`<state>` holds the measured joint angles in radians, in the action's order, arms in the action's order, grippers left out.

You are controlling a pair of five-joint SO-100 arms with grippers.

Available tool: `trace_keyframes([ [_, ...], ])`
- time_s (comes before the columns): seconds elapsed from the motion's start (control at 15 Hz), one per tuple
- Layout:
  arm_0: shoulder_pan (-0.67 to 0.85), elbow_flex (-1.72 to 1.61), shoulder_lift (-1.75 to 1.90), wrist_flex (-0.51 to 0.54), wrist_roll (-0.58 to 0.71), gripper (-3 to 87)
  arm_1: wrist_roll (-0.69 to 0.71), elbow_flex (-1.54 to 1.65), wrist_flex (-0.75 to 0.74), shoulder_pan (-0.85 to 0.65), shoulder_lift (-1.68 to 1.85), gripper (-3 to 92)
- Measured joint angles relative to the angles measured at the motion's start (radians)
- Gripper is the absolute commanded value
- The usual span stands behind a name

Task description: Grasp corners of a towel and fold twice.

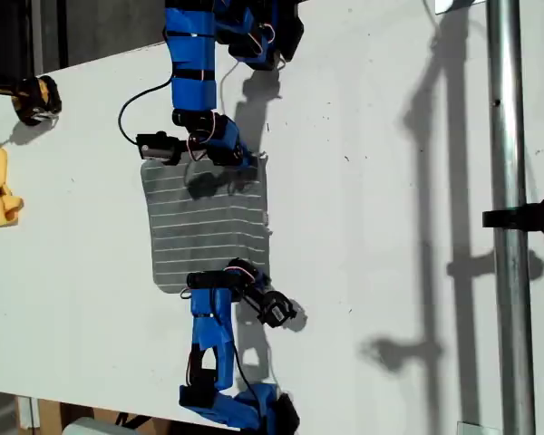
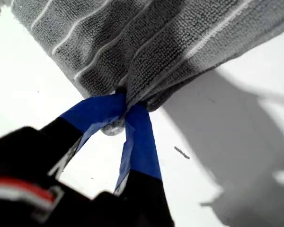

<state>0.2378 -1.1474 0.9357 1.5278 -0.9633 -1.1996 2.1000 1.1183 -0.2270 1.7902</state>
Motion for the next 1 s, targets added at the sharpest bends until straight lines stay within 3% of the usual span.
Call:
trace_keyframes([
  [1.0, -0.075, 0.055, 0.359, -0.008, 0.009, -2.6, 0.000, -0.219, 0.126, 0.121, 0.083, -0.2],
])
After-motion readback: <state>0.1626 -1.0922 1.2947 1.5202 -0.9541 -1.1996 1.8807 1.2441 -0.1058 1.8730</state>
